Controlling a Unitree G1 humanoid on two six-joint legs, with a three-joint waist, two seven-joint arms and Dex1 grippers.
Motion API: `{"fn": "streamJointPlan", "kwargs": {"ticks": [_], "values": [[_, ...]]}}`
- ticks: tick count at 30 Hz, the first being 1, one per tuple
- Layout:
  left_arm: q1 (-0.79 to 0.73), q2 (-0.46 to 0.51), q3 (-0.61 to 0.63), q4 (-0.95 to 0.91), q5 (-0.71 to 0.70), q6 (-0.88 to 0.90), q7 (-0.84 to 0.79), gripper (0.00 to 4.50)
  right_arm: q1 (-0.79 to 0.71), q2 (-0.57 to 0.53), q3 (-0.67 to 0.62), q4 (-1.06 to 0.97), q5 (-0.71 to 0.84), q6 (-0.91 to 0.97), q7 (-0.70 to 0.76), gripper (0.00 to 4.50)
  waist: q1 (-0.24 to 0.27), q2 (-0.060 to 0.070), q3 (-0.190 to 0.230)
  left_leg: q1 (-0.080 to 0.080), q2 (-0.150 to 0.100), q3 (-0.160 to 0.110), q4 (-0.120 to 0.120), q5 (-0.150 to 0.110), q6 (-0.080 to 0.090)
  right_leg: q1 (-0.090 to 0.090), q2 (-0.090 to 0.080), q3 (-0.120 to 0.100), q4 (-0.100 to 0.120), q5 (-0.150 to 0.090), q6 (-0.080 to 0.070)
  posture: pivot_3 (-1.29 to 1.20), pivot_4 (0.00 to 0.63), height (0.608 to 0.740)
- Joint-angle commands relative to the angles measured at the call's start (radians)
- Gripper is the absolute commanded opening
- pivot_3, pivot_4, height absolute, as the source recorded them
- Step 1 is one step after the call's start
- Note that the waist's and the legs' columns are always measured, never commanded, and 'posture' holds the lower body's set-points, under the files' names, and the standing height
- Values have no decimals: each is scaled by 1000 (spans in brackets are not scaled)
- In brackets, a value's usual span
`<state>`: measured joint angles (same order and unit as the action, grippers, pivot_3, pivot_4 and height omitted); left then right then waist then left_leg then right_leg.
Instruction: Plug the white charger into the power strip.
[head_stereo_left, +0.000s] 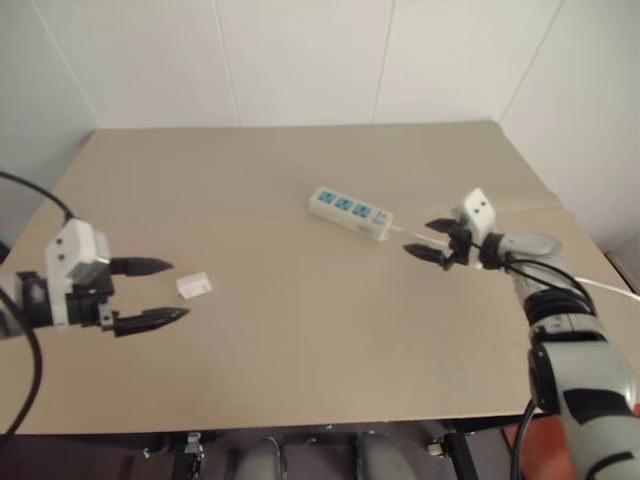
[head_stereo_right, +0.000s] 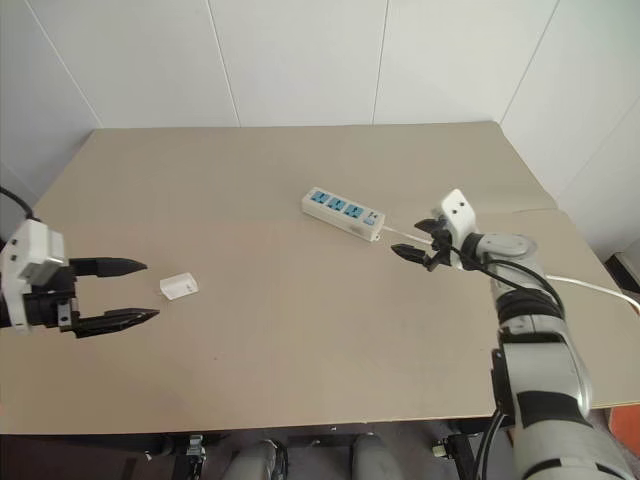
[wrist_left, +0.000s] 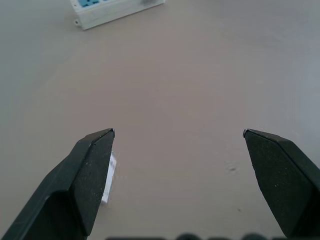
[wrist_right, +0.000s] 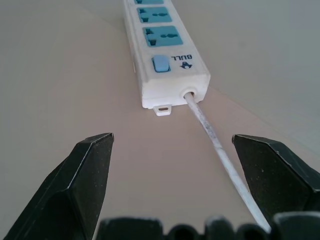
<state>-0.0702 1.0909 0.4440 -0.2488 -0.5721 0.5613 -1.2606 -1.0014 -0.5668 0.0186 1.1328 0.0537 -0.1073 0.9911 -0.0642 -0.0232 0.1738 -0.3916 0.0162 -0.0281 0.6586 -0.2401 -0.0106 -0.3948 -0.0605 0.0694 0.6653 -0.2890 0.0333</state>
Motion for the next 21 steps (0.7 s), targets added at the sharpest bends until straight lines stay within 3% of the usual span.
{"fn": "streamJointPlan", "kwargs": {"ticks": [1, 7, 13, 16, 21], "values": [[-64, -4, -18, -38, -41, -3, 12, 4500, -68, 24, 7, 105, -56, -63, -84, 4468, 0, 0, 0, 0, 0, 0, 0, 0, 0, 0, 0, 0, 0, 0, 0, 0, 150, 740], [-57, 60, -71, -86, -10, 30, 4, 4500, -130, 70, 19, 196, -144, -54, -265, 4468, -8, 0, 0, 0, -1, -1, 0, 0, 0, -1, 0, 0, 1, 0, 0, 0, 150, 740], [-31, 59, -85, -105, -4, 6, 4, 4500, -151, 96, 6, 223, -178, 25, -276, 4468, -12, 0, 0, -1, 0, 0, 0, 0, 0, -4, 1, 1, 4, 0, 0, 0, 150, 740], [-27, 57, -95, -108, 6, -5, 5, 4500, -161, 105, -22, 229, -161, 99, -237, 3929, -10, 0, 0, -1, 0, 0, 0, 0, 0, -4, 1, 1, 5, 0, 0, 0, 150, 740], [-12, 56, -101, -105, 21, -23, -1, 4500, -175, 113, -30, 228, -181, 149, -216, 2184, -12, 0, 0, -1, 0, 0, 0, 0, 0, -4, 1, 1, 5, 0, 0, 0, 150, 740]]}}
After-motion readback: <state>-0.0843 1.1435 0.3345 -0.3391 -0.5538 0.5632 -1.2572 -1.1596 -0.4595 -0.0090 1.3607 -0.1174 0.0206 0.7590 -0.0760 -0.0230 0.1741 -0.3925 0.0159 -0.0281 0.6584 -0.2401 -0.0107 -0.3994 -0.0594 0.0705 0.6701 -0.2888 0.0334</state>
